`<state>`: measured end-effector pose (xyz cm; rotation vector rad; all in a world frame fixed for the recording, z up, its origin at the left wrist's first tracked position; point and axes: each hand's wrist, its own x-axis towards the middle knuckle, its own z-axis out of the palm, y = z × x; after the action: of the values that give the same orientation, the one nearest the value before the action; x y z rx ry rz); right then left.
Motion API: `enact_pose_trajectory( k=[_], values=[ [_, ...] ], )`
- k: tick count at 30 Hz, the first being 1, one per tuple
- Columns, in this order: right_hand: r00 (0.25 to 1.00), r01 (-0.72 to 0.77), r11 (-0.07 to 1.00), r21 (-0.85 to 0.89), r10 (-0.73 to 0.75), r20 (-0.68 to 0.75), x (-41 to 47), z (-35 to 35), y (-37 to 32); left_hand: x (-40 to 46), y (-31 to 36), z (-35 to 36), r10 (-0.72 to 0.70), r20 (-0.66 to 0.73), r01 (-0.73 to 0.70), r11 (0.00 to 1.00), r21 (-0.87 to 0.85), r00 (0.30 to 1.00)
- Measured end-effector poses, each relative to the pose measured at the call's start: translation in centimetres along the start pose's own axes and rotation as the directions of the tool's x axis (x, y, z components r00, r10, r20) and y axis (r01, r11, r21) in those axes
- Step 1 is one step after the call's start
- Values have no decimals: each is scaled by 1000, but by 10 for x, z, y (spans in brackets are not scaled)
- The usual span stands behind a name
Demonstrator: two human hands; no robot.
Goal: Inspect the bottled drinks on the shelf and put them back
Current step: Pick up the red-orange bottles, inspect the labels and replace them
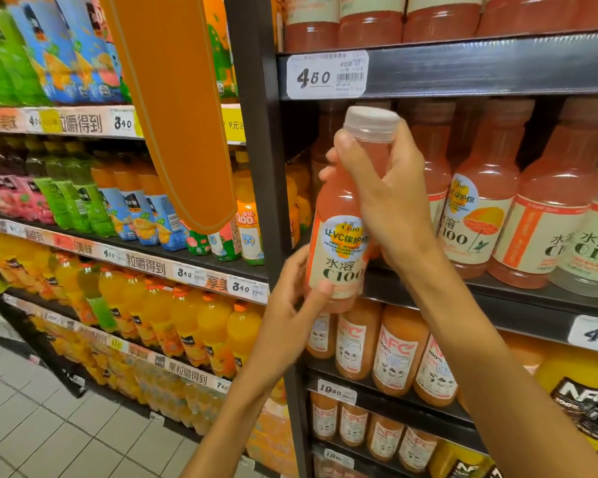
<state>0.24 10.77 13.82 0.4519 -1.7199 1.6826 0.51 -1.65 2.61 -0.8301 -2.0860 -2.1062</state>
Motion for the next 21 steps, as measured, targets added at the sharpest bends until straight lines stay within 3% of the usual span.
enact_pose_trajectory(
  k=[3,5,7,13,17,21],
  values=[
    [994,61,997,-38,-64,-84,3,6,10,7,-14,10,152,-99,-103,916,387,983],
    [989,110,988,-108,-120,-91,5,9,17,12,-23,15,283,-175,-107,755,647,943],
    [980,163,972,-172,-180,-90,6,10,24,19,-27,20,355,-246,-45,644,764,902],
    [964,213,955,-206,-240,-116,11,9,39,36,-34,33,354,-396,124,594,795,847],
    [971,195,950,-245,-222,-88,23,11,42,39,-36,42,373,-453,105,668,737,810],
    [976,193,869,-455,-218,-1,34,23,42,44,-35,54,400,-466,67,699,712,789]
  ],
)
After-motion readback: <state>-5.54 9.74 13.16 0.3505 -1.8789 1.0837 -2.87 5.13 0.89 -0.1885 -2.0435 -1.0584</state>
